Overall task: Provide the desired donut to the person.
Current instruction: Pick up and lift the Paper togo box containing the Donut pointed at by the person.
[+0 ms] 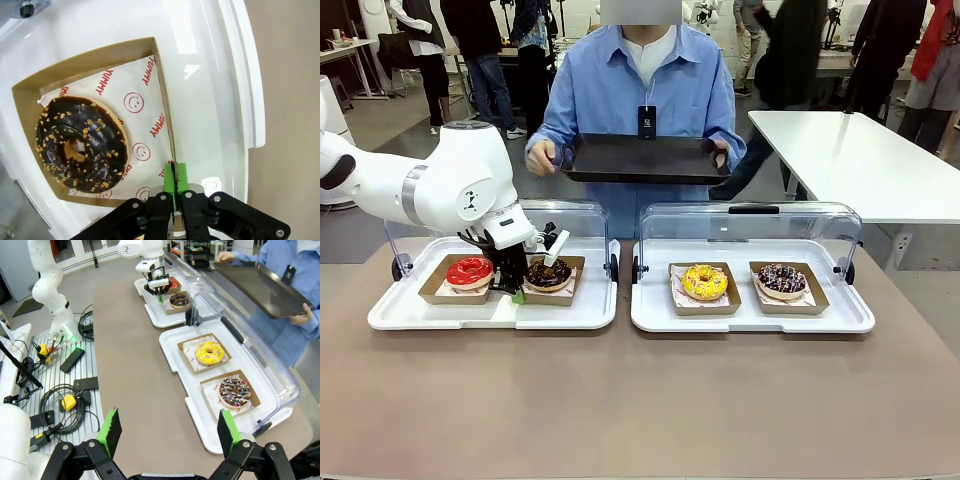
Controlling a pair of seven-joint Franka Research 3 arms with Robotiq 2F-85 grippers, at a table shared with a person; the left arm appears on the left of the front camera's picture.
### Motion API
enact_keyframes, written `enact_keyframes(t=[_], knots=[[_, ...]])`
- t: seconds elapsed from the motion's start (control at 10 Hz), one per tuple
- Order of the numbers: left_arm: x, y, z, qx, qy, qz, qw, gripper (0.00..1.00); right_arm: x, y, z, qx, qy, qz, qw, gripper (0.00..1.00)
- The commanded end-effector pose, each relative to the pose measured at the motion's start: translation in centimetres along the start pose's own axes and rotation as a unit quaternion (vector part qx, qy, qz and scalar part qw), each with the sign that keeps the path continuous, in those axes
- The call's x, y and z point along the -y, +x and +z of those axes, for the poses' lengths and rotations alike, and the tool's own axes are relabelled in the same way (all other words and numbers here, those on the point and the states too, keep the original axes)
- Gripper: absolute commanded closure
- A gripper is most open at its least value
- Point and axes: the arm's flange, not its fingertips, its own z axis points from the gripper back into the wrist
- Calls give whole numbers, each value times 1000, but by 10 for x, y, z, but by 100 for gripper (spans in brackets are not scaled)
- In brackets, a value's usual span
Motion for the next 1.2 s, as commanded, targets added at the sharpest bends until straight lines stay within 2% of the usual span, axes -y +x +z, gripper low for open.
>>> enact_keyframes(t=[0.0, 0.1, 0.2, 0.5, 0.7, 0.9, 1.1], knots=[[10, 5, 10, -10, 4, -11, 1000, 100, 1, 1, 0, 8, 3, 4, 1000, 0], [19, 12, 21, -12, -9, -3, 1000, 100, 1, 1, 0, 8, 3, 4, 1000, 0], [37, 23, 45, -24, -17, -8, 1000, 100, 1, 1, 0, 8, 3, 4, 1000, 0], [95, 55, 128, -79, -24, 31, 996, 100, 1, 1, 0, 8, 3, 4, 1000, 0], [128, 68, 181, -80, -2, 27, 996, 100, 1, 1, 0, 8, 3, 4, 1000, 0], [132, 76, 229, -77, 39, 28, 996, 100, 1, 1, 0, 8, 3, 4, 1000, 0], [115, 79, 266, -56, 62, 33, 996, 100, 1, 1, 0, 8, 3, 4, 1000, 0]])
